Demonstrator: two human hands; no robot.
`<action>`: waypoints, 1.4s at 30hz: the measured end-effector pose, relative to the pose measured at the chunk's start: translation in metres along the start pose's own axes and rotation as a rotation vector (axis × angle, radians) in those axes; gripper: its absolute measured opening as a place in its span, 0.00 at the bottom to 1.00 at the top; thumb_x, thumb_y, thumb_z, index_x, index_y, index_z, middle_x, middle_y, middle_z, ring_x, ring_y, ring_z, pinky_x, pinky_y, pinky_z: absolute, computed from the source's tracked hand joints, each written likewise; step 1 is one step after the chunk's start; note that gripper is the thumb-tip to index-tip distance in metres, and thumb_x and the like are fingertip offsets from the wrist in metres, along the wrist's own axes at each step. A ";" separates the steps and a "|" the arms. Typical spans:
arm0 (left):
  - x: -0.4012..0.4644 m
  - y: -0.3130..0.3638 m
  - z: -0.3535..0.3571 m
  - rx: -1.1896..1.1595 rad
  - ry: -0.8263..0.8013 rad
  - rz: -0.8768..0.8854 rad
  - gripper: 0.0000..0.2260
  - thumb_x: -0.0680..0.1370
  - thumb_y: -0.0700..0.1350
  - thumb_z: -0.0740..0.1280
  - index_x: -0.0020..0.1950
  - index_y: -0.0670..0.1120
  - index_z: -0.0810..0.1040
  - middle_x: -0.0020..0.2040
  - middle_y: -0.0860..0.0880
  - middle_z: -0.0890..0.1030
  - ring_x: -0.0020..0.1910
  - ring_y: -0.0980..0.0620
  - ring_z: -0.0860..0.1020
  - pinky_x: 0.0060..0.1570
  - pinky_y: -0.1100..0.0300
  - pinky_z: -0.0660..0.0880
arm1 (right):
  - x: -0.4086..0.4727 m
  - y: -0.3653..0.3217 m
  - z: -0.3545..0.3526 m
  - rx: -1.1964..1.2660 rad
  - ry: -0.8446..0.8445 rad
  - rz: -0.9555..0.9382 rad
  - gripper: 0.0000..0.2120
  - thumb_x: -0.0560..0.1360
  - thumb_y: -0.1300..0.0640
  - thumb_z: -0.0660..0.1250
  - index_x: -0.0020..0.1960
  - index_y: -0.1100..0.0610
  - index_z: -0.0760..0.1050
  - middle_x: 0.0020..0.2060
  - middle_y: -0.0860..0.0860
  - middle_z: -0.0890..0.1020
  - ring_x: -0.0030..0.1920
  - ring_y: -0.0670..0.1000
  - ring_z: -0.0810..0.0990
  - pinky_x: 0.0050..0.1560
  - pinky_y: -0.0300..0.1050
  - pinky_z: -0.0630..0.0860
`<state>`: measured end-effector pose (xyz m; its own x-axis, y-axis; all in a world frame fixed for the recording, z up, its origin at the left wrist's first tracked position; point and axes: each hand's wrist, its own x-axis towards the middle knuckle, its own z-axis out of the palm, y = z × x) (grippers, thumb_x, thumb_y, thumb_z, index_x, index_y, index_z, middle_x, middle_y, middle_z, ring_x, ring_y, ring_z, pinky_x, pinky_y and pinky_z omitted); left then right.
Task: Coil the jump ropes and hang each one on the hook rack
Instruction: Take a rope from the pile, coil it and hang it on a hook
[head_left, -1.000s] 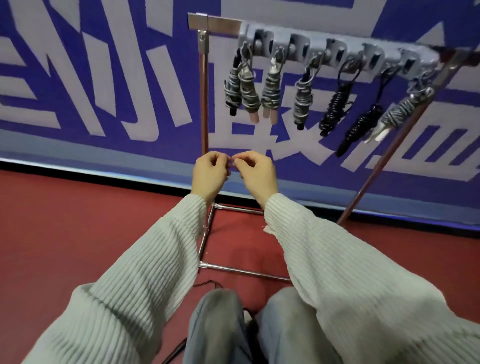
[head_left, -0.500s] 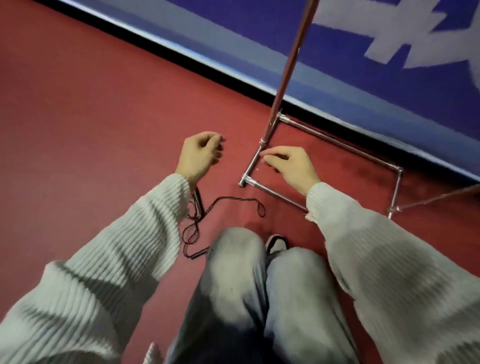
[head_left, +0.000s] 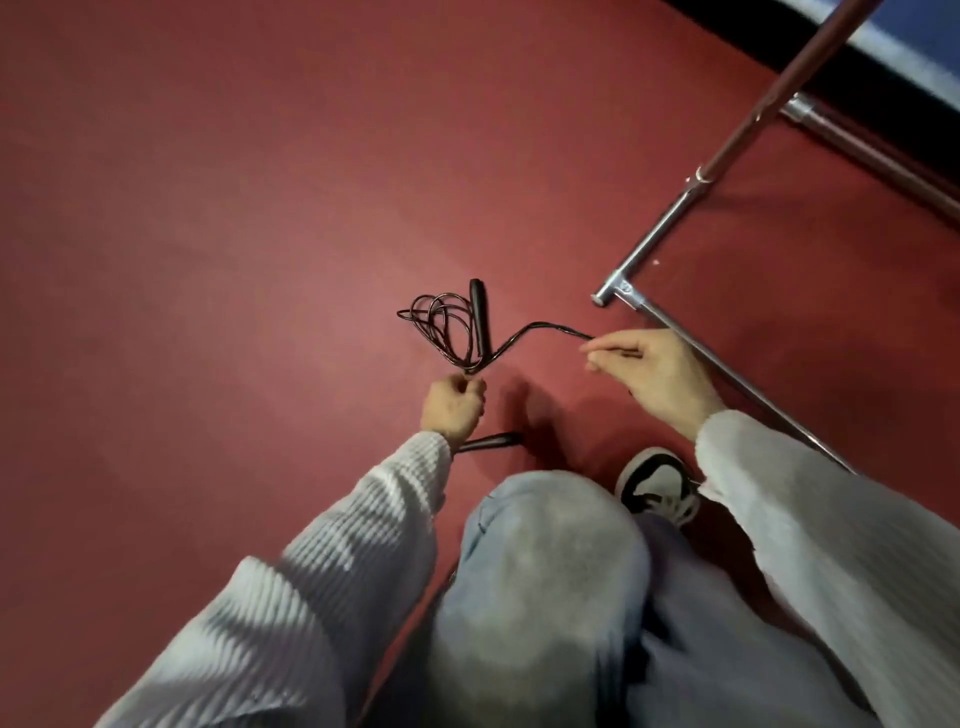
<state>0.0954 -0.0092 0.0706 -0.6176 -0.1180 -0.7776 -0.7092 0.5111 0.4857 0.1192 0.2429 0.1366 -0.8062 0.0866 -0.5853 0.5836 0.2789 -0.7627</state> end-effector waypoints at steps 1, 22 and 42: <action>0.008 -0.013 0.007 0.019 -0.011 -0.076 0.12 0.74 0.50 0.64 0.36 0.44 0.78 0.34 0.45 0.81 0.34 0.47 0.80 0.45 0.45 0.82 | 0.002 0.005 0.000 -0.009 -0.006 0.008 0.07 0.77 0.58 0.72 0.48 0.46 0.86 0.40 0.45 0.88 0.48 0.46 0.86 0.62 0.55 0.79; 0.050 -0.065 0.041 -0.327 0.260 -0.408 0.13 0.74 0.46 0.62 0.49 0.37 0.76 0.38 0.42 0.76 0.36 0.43 0.76 0.46 0.44 0.83 | 0.061 0.029 0.044 -0.168 -0.150 0.121 0.06 0.78 0.54 0.69 0.54 0.48 0.82 0.45 0.44 0.86 0.48 0.43 0.83 0.61 0.48 0.79; 0.125 0.035 0.076 0.459 0.308 -0.002 0.16 0.82 0.49 0.63 0.63 0.40 0.65 0.59 0.35 0.78 0.57 0.32 0.79 0.55 0.41 0.75 | 0.018 0.095 0.002 -0.216 -0.214 0.377 0.05 0.79 0.54 0.70 0.49 0.45 0.83 0.41 0.42 0.87 0.45 0.42 0.85 0.58 0.48 0.80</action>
<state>0.0193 0.0589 -0.0400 -0.7363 -0.3272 -0.5923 -0.5317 0.8211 0.2074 0.1603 0.2692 0.0526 -0.4907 0.0273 -0.8709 0.7798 0.4597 -0.4250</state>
